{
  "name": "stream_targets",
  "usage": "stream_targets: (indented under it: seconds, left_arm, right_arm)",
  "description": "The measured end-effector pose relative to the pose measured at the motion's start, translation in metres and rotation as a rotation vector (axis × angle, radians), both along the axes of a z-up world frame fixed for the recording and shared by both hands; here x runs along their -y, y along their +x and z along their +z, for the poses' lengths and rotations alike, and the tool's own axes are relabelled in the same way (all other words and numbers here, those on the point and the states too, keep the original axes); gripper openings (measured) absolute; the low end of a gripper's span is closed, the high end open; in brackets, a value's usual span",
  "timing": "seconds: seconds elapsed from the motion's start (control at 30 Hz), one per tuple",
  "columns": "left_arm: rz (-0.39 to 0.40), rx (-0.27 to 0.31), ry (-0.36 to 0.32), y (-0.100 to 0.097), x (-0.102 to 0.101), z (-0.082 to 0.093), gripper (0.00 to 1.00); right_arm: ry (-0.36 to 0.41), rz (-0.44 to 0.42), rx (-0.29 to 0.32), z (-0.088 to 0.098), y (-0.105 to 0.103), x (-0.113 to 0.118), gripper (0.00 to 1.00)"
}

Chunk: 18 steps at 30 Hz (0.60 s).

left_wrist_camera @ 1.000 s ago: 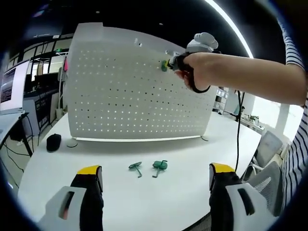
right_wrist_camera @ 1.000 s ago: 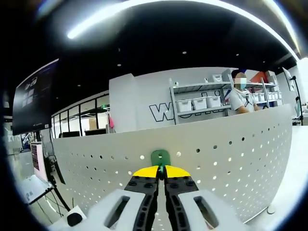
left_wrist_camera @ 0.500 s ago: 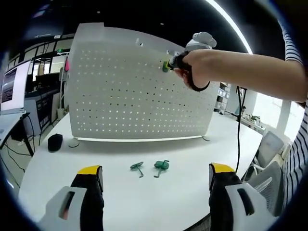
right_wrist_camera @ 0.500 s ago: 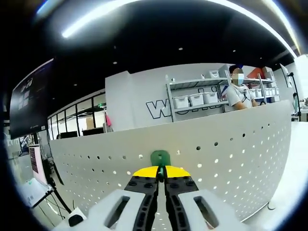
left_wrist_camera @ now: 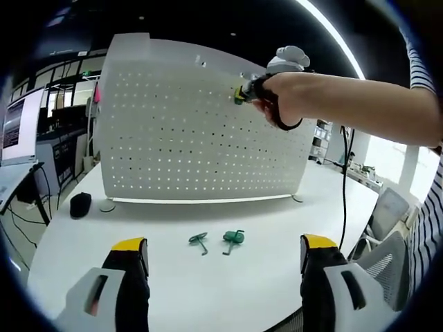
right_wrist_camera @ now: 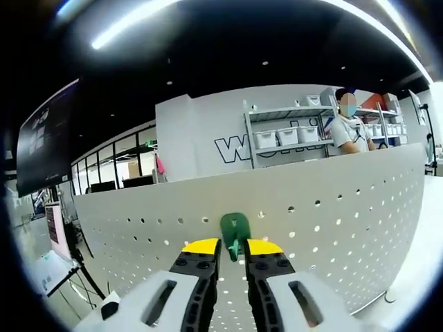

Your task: Insert the hook assembly into the mounting plate slot until the hook locks in place.

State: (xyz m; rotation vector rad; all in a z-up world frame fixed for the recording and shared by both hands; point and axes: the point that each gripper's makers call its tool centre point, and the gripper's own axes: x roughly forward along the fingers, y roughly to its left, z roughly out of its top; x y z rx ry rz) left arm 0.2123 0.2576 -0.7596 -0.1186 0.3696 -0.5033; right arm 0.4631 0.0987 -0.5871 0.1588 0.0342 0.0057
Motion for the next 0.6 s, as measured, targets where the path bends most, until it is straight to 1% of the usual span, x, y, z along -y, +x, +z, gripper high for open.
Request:
stream_targets:
  seconds: [0.07,0.13,0.2,0.23,0.37,0.6]
  left_arm:
    - [0.002,0.002,0.001,0.000,0.000,0.000,0.93]
    - [-0.001,-0.002,0.003,0.000,0.000,-0.001,0.93]
    - [-0.009,-0.006,0.008,-0.001,0.002,-0.002,0.93]
    - [-0.013,-0.007,0.010,-0.001,0.003,-0.002,0.93]
    - [-0.019,-0.012,0.016,-0.002,0.004,-0.003,0.92]
    - [-0.025,-0.017,0.028,-0.002,0.004,-0.005,0.92]
  right_arm:
    - [-0.015,0.002,0.001,-0.001,-0.001,-0.002,0.16]
    - [-0.013,0.006,-0.002,-0.001,0.000,-0.002,0.17]
    - [0.024,0.017,-0.007,0.000,0.000,-0.004,0.19]
    - [0.028,0.023,-0.010,0.000,0.000,-0.004,0.20]
    - [0.022,0.031,-0.009,0.002,-0.003,-0.001,0.23]
    - [0.004,0.046,0.004,0.010,-0.009,0.001,0.24]
